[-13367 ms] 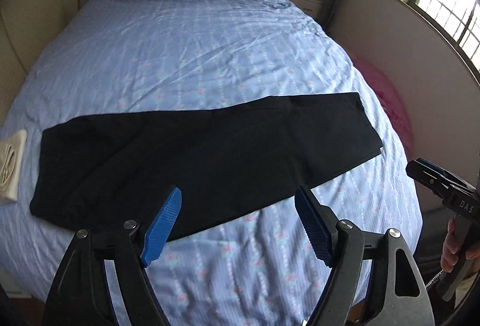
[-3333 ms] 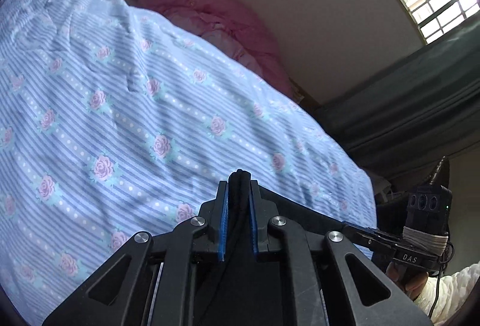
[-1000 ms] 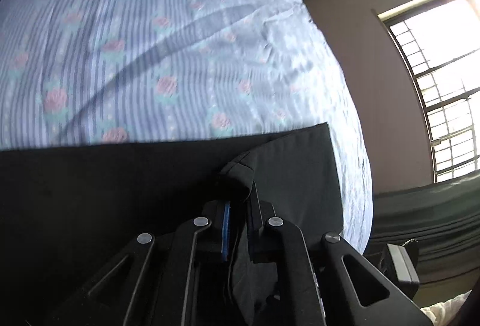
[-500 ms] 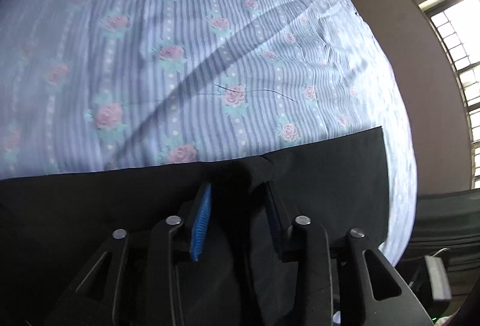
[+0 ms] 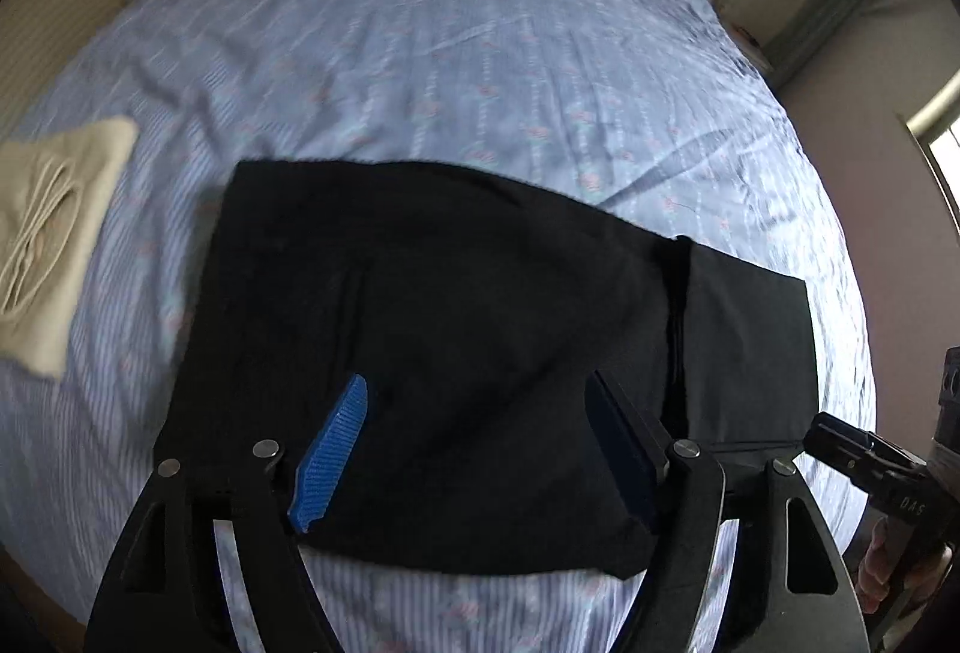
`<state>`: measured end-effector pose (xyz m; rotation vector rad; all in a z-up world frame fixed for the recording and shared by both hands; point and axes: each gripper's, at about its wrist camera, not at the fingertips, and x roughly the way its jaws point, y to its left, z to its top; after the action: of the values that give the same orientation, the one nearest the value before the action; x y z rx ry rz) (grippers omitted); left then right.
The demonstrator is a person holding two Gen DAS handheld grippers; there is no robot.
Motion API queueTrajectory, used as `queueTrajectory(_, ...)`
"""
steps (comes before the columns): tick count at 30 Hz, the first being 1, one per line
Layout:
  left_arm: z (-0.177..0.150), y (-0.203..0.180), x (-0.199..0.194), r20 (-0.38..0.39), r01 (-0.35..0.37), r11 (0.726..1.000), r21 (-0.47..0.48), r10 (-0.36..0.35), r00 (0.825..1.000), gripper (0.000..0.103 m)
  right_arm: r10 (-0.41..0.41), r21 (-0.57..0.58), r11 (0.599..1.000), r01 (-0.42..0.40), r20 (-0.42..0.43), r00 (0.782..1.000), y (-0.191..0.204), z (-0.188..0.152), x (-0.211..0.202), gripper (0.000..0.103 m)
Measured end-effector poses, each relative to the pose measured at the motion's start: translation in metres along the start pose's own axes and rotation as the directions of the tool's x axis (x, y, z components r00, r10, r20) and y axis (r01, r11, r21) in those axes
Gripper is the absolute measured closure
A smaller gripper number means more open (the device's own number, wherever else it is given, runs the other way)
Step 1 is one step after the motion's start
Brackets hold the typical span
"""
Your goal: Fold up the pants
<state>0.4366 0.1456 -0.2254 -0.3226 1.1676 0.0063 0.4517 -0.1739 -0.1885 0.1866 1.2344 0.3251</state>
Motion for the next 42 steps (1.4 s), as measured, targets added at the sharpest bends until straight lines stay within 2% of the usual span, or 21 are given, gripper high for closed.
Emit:
queueTrajectory(2,-0.021,0.030,-0.012,-0.005,-0.007,0.995,-0.096,0.007,1.000,0.028,0.008,-0.029,1.000,-0.008,-0.008,1.000,0.015,-0.007,-0.002,0.035)
queueTrajectory(4,-0.040,0.054,-0.020,-0.006,0.014,0.983,-0.184,-0.015,1.000,0.028,0.015,-0.064,0.998,-0.018,-0.037,0.999,0.037,-0.010,0.000,0.034)
queueTrajectory(8,-0.068,0.098,-0.030,0.028,0.086,0.938,-0.335,-0.082,0.996,0.028,0.045,-0.133,0.989,-0.058,-0.098,0.994,0.088,-0.017,0.009,0.034)
queueTrajectory(12,-0.084,0.131,-0.025,0.034,0.127,0.907,-0.401,-0.124,0.992,0.028,0.045,-0.226,0.971,-0.075,-0.135,0.990,0.147,-0.025,0.033,0.034)
queueTrajectory(15,-0.092,0.156,-0.016,0.052,0.172,0.876,-0.452,-0.166,0.985,0.028,0.034,-0.281,0.956,-0.079,-0.160,0.986,0.178,-0.029,0.039,0.034)
queueTrajectory(18,-0.100,0.181,0.003,0.087,0.224,0.811,-0.540,-0.210,0.974,0.028,0.008,-0.341,0.938,-0.067,-0.171,0.985,0.206,-0.031,0.050,0.034)
queueTrajectory(22,-0.106,0.208,0.034,0.131,0.292,0.698,-0.654,-0.275,0.952,0.030,-0.031,-0.381,0.923,-0.045,-0.191,0.981,0.223,-0.032,0.062,0.034)
queueTrajectory(25,-0.102,0.216,0.051,0.163,0.334,0.644,-0.688,-0.312,0.936,0.030,-0.055,-0.380,0.924,-0.031,-0.214,0.975,0.229,-0.031,0.075,0.034)
queueTrajectory(28,-0.094,0.220,0.065,0.178,0.353,0.628,-0.693,-0.326,0.929,0.033,-0.061,-0.371,0.928,-0.035,-0.243,0.968,0.232,-0.030,0.085,0.034)
queueTrajectory(29,-0.090,0.220,0.070,0.177,0.355,0.629,-0.691,-0.329,0.928,0.043,-0.063,-0.373,0.927,-0.035,-0.247,0.967,0.233,-0.030,0.088,0.034)
queueTrajectory(31,-0.082,0.222,0.079,0.189,0.390,0.612,-0.688,-0.368,0.910,0.056,-0.071,-0.384,0.923,-0.031,-0.249,0.966,0.236,-0.030,0.091,0.034)
queueTrajectory(32,-0.078,0.223,0.082,0.194,0.407,0.604,-0.685,-0.388,0.901,0.060,-0.076,-0.389,0.921,-0.028,-0.249,0.966,0.237,-0.030,0.093,0.034)
queueTrajectory(34,-0.071,0.222,0.083,0.213,0.459,0.593,-0.661,-0.438,0.873,0.068,-0.077,-0.387,0.922,-0.026,-0.250,0.965,0.239,-0.030,0.095,0.034)
queueTrajectory(35,-0.068,0.222,0.080,0.221,0.480,0.595,-0.644,-0.456,0.862,0.069,-0.076,-0.380,0.925,-0.027,-0.253,0.964,0.239,-0.030,0.096,0.034)
queueTrajectory(36,-0.064,0.222,0.075,0.244,0.522,0.586,-0.620,-0.488,0.838,0.069,-0.074,-0.373,0.928,-0.028,-0.256,0.964,0.238,-0.030,0.096,0.034)
queueTrajectory(38,-0.059,0.220,0.061,0.296,0.619,0.563,-0.548,-0.561,0.773,0.069,-0.062,-0.358,0.933,-0.036,-0.260,0.964,0.236,-0.029,0.095,0.034)
queueTrajectory(39,-0.055,0.219,0.057,0.301,0.642,0.563,-0.520,-0.583,0.755,0.069,-0.053,-0.349,0.936,-0.043,-0.260,0.964,0.235,-0.029,0.094,0.034)
queueTrajectory(40,-0.048,0.216,0.056,0.288,0.652,0.582,-0.486,-0.598,0.748,0.068,-0.048,-0.343,0.938,-0.046,-0.261,0.964,0.234,-0.029,0.093,0.034)
queueTrajectory(42,-0.036,0.215,0.065,0.223,0.612,0.628,-0.481,-0.587,0.778,0.068,-0.040,-0.331,0.942,-0.051,-0.263,0.964,0.232,-0.029,0.091,0.034)
